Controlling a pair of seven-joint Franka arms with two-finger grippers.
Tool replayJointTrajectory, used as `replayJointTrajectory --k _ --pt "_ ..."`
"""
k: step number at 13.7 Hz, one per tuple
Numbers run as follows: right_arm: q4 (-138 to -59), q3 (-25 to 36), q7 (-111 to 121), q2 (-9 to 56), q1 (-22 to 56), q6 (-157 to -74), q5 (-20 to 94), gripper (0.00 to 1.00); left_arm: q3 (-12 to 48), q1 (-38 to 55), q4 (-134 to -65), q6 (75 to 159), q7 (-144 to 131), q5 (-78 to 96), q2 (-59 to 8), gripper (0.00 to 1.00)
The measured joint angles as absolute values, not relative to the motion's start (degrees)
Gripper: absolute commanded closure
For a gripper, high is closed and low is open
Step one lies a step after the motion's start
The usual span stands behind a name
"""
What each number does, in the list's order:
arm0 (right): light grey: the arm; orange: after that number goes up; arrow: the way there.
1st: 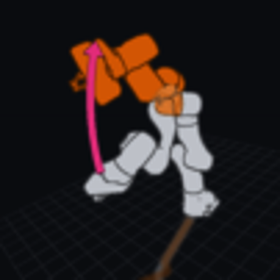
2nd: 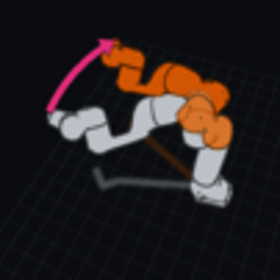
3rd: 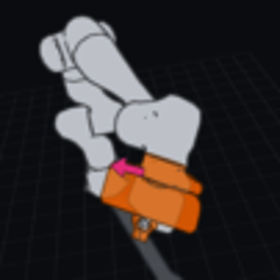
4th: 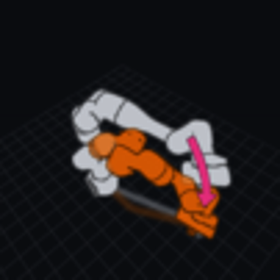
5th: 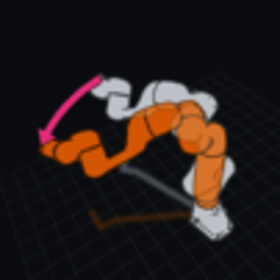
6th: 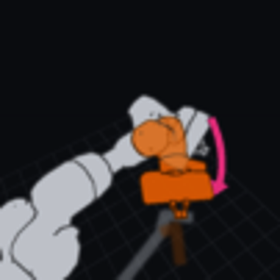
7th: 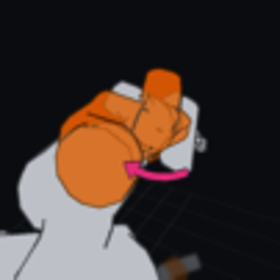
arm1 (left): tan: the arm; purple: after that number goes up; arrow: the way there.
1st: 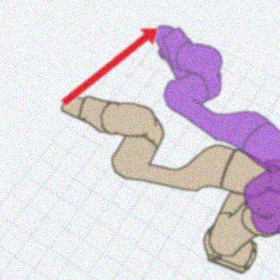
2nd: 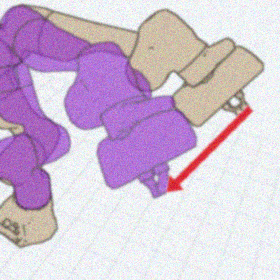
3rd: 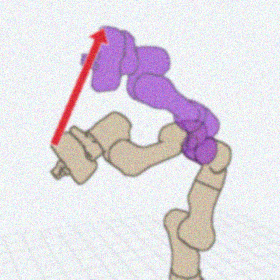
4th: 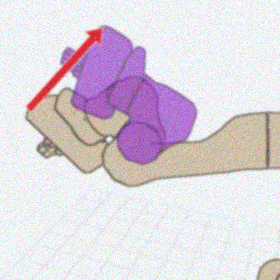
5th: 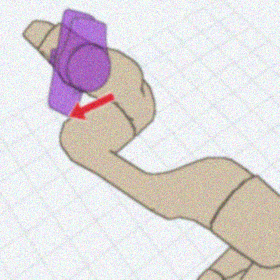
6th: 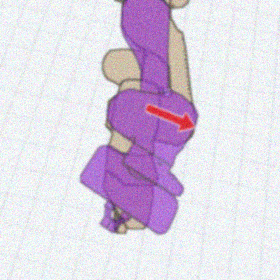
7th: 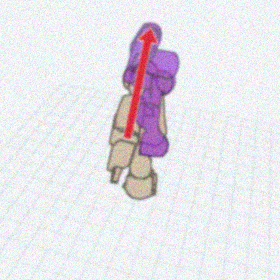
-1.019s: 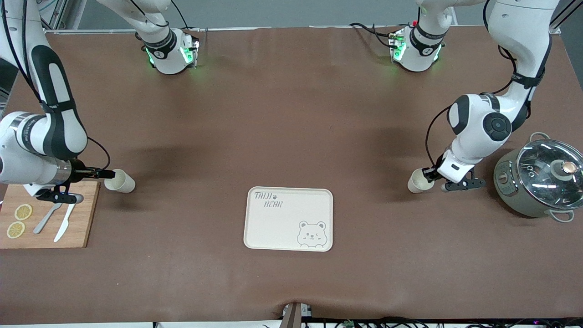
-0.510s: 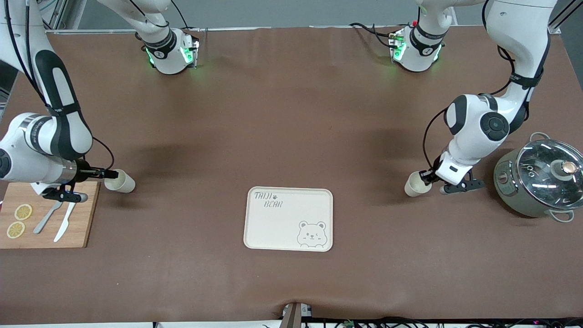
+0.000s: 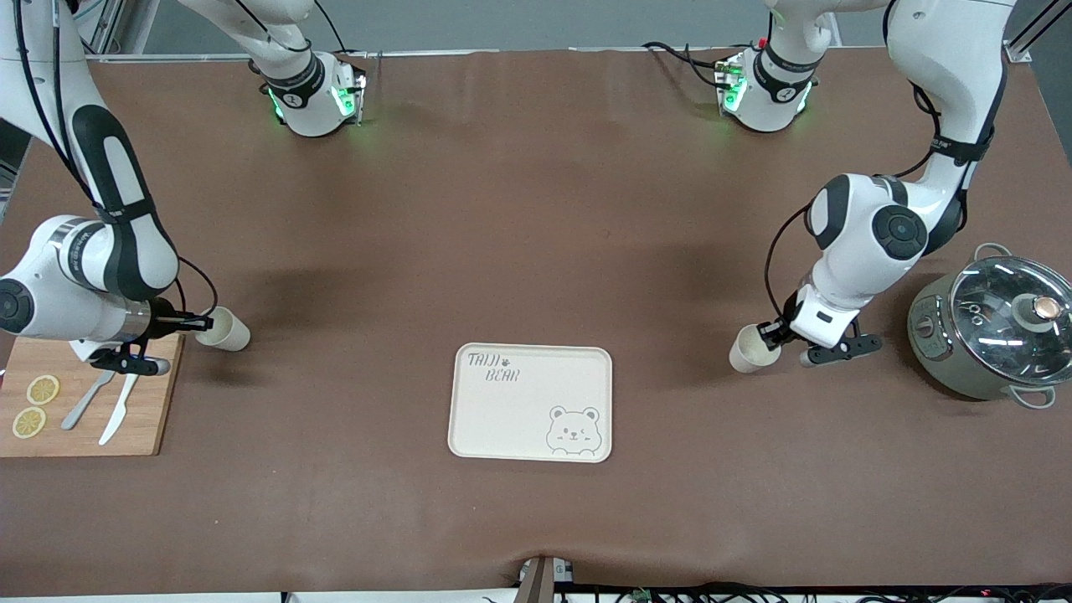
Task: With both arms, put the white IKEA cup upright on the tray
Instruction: 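Carry the cups toward the bear tray with both grippers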
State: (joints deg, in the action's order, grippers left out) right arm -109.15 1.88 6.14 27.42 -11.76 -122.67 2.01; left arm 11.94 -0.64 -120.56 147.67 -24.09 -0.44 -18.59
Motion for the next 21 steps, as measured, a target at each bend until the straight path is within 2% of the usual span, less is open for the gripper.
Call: replayJointTrajectory --k 3,6,11,15,21 --pt "-107.0 1.8 6.1 27.4 -11.8 -120.6 2.0 1.0 12.1 3.1 -115.7 144.5 -30.5 -0.4 -19.9 1.0" --pt "-104.6 1.6 6.1 27.3 -11.8 -118.1 2.0 1.0 12.2 7.3 -109.1 142.2 -38.9 -0.4 -23.9 1.0" --pt "-95.2 1.0 6.1 27.1 -10.8 -106.3 2.5 1.0 12.2 12.6 -97.2 140.8 -49.1 -0.4 -32.6 1.0" --pt "-91.6 0.7 -0.1 27.6 -7.2 -104.9 4.6 1.0 12.2 15.2 -92.3 140.7 -53.2 -0.4 -36.6 1.0" --pt "-87.3 0.4 -19.5 31.1 3.1 -105.1 10.9 1.0 12.0 18.2 -87.9 140.3 -60.5 -0.4 -38.4 1.0"
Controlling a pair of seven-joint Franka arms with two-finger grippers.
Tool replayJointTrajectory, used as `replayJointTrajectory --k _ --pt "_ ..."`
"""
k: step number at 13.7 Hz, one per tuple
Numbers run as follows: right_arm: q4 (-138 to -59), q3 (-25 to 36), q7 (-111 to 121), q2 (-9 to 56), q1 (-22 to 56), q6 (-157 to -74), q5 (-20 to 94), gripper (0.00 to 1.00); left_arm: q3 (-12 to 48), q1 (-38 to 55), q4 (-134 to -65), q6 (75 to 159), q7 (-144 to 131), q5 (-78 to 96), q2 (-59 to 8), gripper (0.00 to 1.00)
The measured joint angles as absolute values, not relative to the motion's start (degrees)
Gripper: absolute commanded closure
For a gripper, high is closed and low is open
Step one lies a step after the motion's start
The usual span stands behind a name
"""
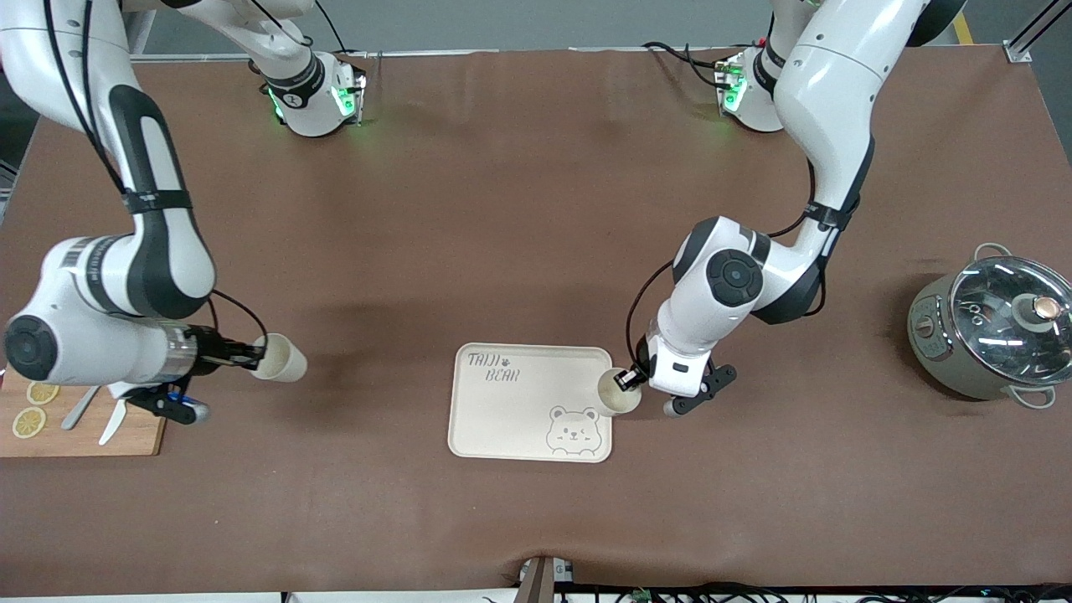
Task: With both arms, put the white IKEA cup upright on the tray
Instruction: 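Carry the cups toward the bear tray with both grippers, then lower the cups upright onto the tray and open both grippers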
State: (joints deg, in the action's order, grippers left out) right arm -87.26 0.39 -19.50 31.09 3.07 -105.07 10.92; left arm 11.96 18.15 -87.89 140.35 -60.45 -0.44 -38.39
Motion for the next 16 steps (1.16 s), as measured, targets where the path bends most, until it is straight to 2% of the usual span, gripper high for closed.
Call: replayJointTrajectory --k 9,16 --pt "-78.6 0.3 -42.2 36.1 15.2 -106.4 15.5 1.0 6.8 25.3 -81.0 140.3 -66.7 -0.4 -42.9 1.0" --pt "-78.5 0.2 -48.2 39.1 22.1 -115.9 20.6 1.0 4.3 28.6 -78.7 140.3 -66.7 -0.4 -46.3 1.0"
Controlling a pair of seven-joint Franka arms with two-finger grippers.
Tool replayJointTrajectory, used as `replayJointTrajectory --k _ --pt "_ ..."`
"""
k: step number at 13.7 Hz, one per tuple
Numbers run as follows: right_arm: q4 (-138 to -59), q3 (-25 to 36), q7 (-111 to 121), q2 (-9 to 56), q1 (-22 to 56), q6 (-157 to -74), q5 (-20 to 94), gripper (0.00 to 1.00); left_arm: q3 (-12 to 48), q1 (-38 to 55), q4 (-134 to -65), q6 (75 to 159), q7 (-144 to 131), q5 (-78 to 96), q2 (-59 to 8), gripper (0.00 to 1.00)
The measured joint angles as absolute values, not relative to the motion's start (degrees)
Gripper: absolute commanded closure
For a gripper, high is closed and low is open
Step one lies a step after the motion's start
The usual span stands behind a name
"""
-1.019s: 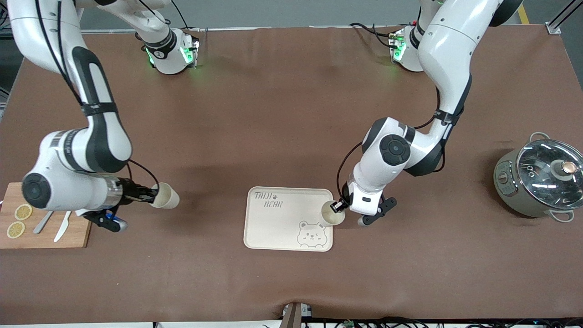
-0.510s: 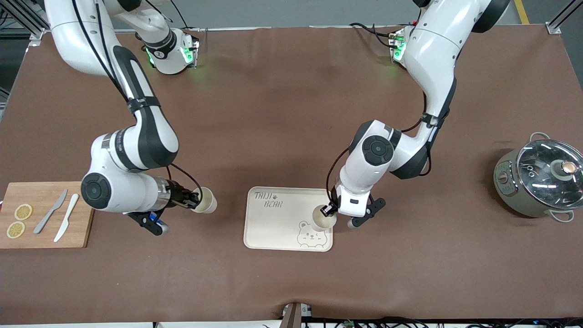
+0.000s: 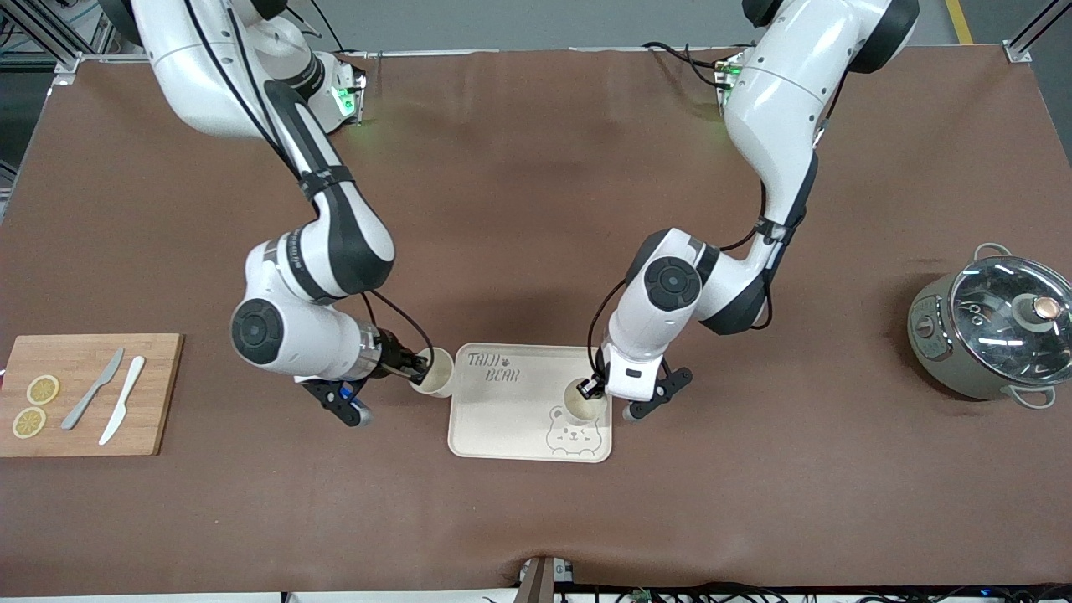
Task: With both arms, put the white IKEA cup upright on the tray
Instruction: 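Lower the cups upright onto the tray and open both grippers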
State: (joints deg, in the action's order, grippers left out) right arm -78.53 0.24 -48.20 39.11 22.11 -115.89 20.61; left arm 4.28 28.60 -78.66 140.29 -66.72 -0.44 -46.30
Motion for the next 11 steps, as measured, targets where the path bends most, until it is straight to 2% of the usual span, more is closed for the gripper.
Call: replayJointTrajectory --k 2,5,6,7,8,10,11 --pt "-78.5 0.3 -48.3 40.4 23.2 -116.9 21.2 1.0 3.6 29.7 -78.2 138.2 -66.9 -0.4 -46.8 1.0" --pt "-78.5 0.3 -50.4 42.5 25.0 -119.6 21.3 1.0 3.4 30.7 -77.9 129.4 -67.0 -0.4 -46.8 1.0" --pt "-78.5 0.2 -50.9 43.3 25.7 -120.9 21.3 1.0 3.4 31.1 -77.9 128.1 -67.0 -0.4 -46.8 0.84" --pt "-78.5 0.3 -51.2 44.1 26.3 -122.0 21.3 1.0 3.2 31.4 -77.7 127.7 -67.1 -0.4 -46.8 0.29" --pt "-78.5 0.3 -51.2 44.8 26.8 -122.8 21.3 1.0 3.2 31.5 -77.6 127.3 -67.2 -0.4 -46.8 0.0" --pt "-78.5 0.3 -51.3 45.7 27.3 -123.4 21.3 1.0 2.6 31.6 -77.3 127.1 -67.2 -0.4 -46.7 0.0" --pt "-78.5 0.3 -51.3 45.9 27.3 -123.5 21.3 0.73 2.1 31.5 -76.8 127.1 -67.2 -0.5 -46.5 0.0"
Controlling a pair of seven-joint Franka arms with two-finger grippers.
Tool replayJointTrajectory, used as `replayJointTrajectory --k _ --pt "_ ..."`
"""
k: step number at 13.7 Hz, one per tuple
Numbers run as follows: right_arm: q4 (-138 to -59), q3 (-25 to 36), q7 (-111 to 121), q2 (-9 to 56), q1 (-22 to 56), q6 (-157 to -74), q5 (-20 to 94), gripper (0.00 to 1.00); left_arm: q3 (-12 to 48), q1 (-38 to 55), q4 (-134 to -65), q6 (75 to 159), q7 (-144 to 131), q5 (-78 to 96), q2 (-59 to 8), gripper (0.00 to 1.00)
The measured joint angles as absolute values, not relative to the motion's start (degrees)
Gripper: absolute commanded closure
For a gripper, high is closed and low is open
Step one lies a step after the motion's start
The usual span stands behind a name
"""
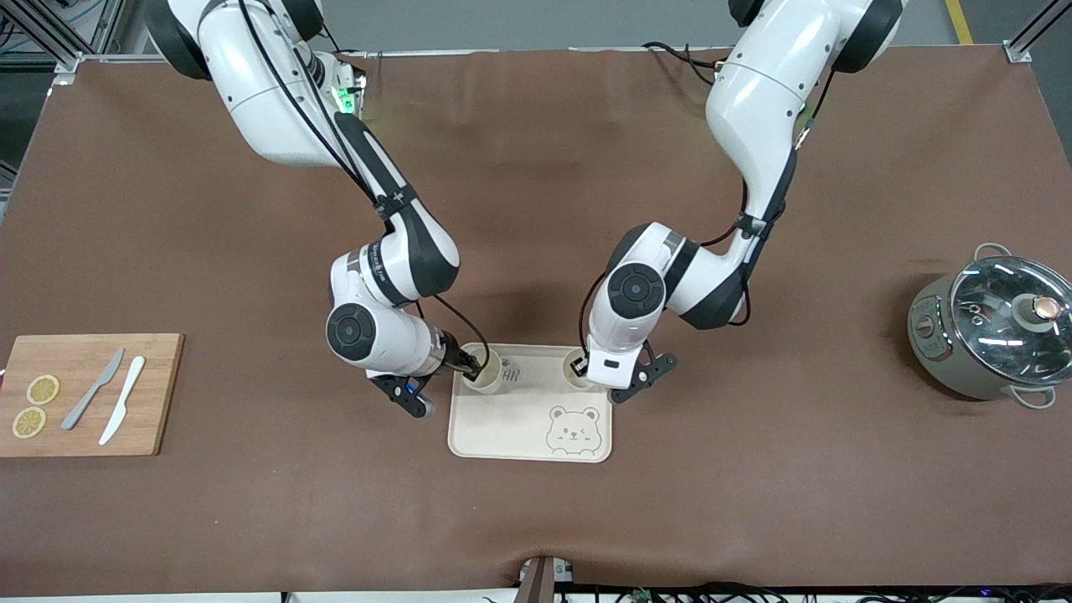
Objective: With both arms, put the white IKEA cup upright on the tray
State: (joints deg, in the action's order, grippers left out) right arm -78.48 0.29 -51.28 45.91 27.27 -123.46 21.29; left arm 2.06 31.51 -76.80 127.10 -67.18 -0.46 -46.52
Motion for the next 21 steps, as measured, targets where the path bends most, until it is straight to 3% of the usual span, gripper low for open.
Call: replayJointTrajectory --k 1,2,10,12,16,21 --pt "-78.5 0.4 -51.3 46.0 27.3 -123.5 21.3 0.29 1.6 31.4 -76.3 127.1 -67.2 -0.5 -46.0 0.0" --pt "-78.5 0.5 -51.3 46.0 27.3 -123.5 21.3 0.0 1.1 31.2 -75.9 126.9 -67.2 -0.8 -45.0 0.0" --pt "-75.2 1.1 -51.2 45.3 27.2 -122.2 20.3 0.0 0.3 23.5 -75.5 107.0 -57.1 -5.9 -29.4 0.0" --pt "-72.5 1.7 -51.2 44.2 27.1 -117.2 18.1 0.0 0.2 21.4 -76.3 105.4 -52.8 -5.9 -26.5 0.0" --pt "-65.8 5.0 -50.9 39.1 23.1 -99.5 16.6 0.0 0.1 16.0 -81.9 104.9 -41.8 -6.1 -18.8 0.0" --pt "-69.3 5.4 -42.3 29.5 16.2 -95.2 13.3 0.0 0.1 8.9 -89.0 103.5 -28.1 -6.1 -8.8 0.0"
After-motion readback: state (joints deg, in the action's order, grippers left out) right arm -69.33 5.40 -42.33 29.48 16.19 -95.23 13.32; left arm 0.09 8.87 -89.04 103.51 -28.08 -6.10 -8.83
